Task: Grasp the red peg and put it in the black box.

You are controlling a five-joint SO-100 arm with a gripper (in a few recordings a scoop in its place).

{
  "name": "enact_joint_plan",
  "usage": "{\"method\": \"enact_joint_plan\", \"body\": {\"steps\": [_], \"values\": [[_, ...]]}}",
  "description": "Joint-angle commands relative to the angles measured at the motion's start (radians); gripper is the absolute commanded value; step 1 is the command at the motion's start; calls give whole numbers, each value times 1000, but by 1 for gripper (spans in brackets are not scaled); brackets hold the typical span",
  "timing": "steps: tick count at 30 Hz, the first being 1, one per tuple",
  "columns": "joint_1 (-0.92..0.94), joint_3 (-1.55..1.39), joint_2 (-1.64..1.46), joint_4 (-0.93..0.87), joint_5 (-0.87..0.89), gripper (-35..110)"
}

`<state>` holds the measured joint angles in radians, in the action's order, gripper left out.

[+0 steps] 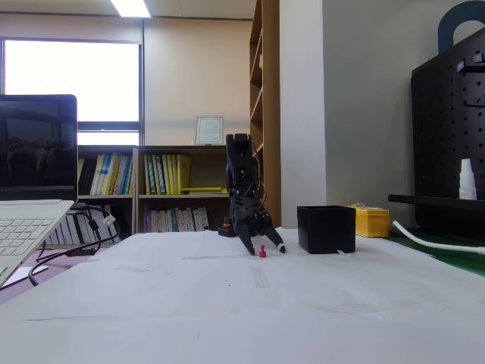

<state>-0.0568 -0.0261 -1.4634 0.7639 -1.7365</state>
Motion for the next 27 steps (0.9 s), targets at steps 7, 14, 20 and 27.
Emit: {"method": "enact_joint_plan", "body": {"steps": [7,14,20,27], "values": [[-3,81,-67,87,-20,30],[5,75,-94,123,-5,30],[25,75,-95,137,46,30],[38,55,-120,156,95,30]]}}
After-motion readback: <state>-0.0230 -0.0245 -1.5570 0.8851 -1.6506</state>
